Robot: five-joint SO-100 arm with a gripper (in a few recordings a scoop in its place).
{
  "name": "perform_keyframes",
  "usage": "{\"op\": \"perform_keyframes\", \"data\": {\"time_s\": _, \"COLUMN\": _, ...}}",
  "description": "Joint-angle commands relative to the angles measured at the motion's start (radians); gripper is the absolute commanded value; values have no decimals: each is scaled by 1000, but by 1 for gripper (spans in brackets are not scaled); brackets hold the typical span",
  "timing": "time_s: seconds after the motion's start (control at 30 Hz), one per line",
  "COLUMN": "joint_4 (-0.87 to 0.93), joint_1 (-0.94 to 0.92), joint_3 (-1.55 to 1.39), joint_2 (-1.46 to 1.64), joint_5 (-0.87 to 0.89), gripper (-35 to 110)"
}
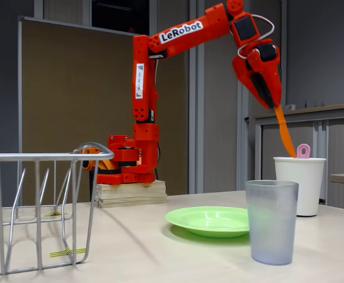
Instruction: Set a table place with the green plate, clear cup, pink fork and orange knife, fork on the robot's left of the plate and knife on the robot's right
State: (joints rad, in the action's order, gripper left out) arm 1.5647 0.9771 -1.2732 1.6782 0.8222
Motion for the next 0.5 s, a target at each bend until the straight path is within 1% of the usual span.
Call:
{"op": "perform_keyframes", "data": {"time_s": 0.0, "joint_4": 25, "joint_1": -8, "joint_3": 32, "joint_2": 133, "joint_5": -38, "gripper": 0}}
{"op": "perform_keyframes", "data": {"time_s": 0.2, "joint_4": 44, "joint_1": -89, "joint_3": 14, "joint_2": 295, "joint_5": -232, "gripper": 0}}
{"op": "perform_keyframes", "data": {"time_s": 0.33, "joint_4": 69, "joint_1": -219, "joint_3": -40, "joint_2": 417, "joint_5": -403, "gripper": 0}}
{"op": "perform_keyframes", "data": {"time_s": 0.47, "joint_4": 29, "joint_1": -391, "joint_3": -233, "joint_2": 594, "joint_5": -532, "gripper": 0}}
